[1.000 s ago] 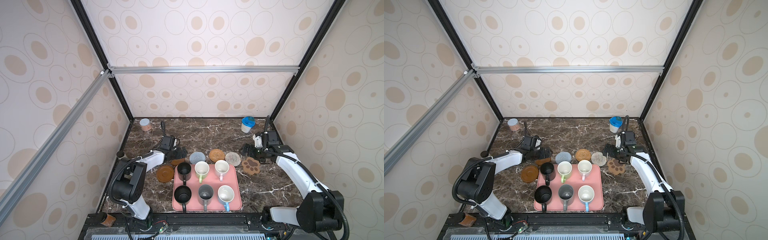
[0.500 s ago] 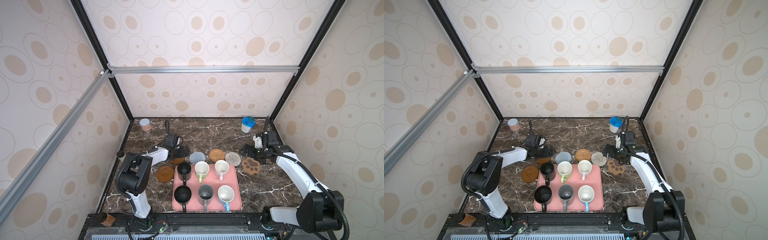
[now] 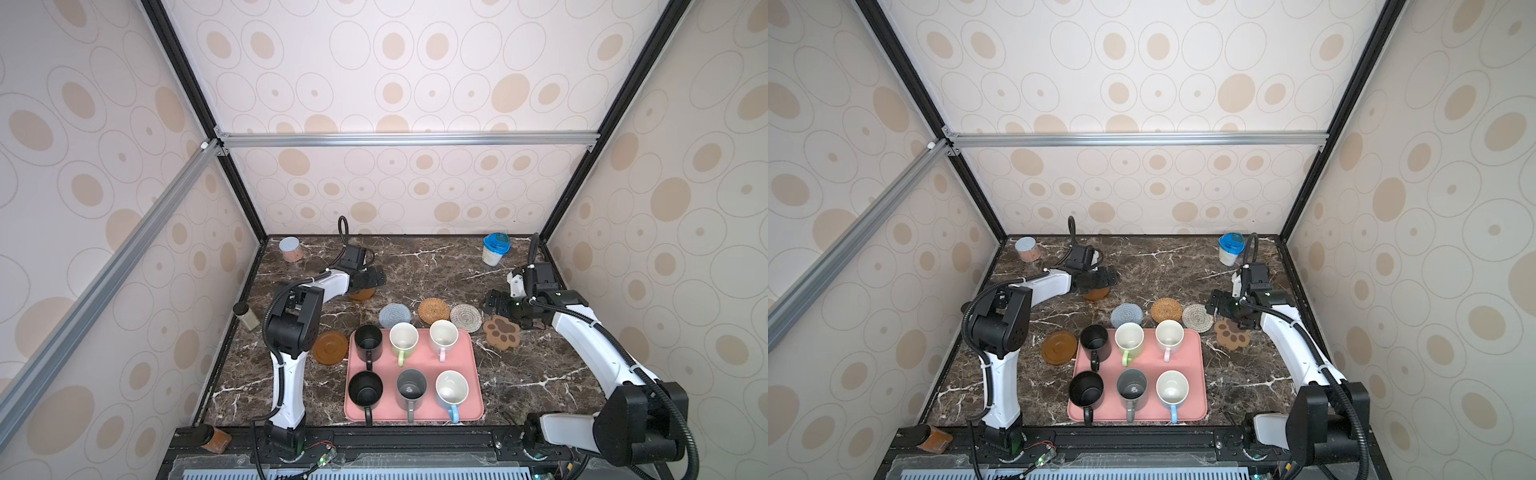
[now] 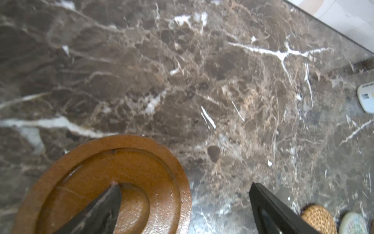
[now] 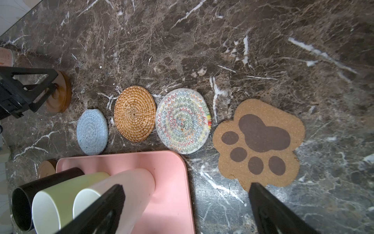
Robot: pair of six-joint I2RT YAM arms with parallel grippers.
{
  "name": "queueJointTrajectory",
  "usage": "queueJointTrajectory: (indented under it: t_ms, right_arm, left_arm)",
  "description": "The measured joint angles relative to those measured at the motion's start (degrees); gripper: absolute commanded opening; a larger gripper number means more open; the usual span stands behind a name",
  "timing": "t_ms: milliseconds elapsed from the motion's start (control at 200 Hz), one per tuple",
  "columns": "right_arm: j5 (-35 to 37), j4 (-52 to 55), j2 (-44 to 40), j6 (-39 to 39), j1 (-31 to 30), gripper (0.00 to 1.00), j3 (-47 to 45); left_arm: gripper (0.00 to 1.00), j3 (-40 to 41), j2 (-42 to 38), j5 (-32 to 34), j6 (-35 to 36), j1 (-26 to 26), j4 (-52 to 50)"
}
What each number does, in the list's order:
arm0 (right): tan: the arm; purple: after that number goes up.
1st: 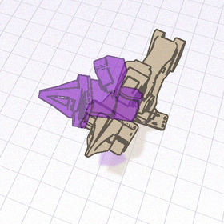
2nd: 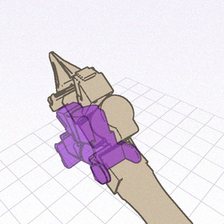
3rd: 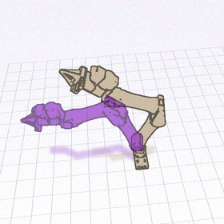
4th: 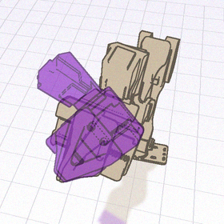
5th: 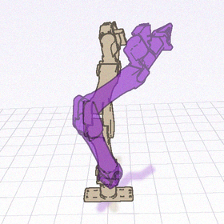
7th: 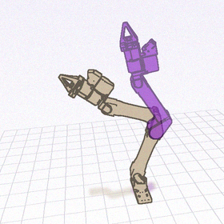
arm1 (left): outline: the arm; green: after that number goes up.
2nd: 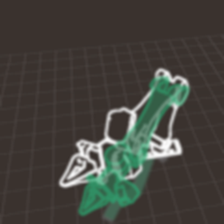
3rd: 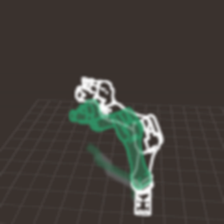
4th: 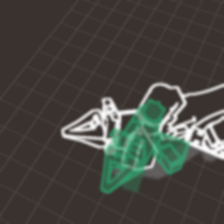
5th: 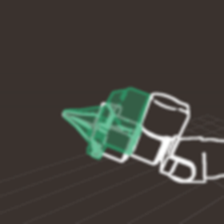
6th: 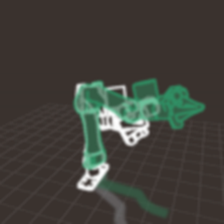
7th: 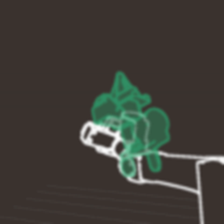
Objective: Place cups on coasters
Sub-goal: Move the coaster to the top-center of the table.
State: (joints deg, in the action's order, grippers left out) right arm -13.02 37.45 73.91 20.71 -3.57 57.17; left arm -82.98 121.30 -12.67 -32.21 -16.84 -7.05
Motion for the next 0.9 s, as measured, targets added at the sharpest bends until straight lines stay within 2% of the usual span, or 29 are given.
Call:
queueJointTrajectory:
  t_ms: [510, 900]
  right_arm:
    - [0.85, 0.76, -1.29, 1.14, -0.02, 1.00, -0.79]
    - [1.22, 0.72, -1.64, 1.33, -0.02, 1.00, -0.94]
  left_arm:
    - [1.00, -0.55, 0.15, 0.85, 0.28, 1.75, -1.14]
    - [1.00, 7.41, -5.05, 1.25, 0.28, 1.29, 0.79]
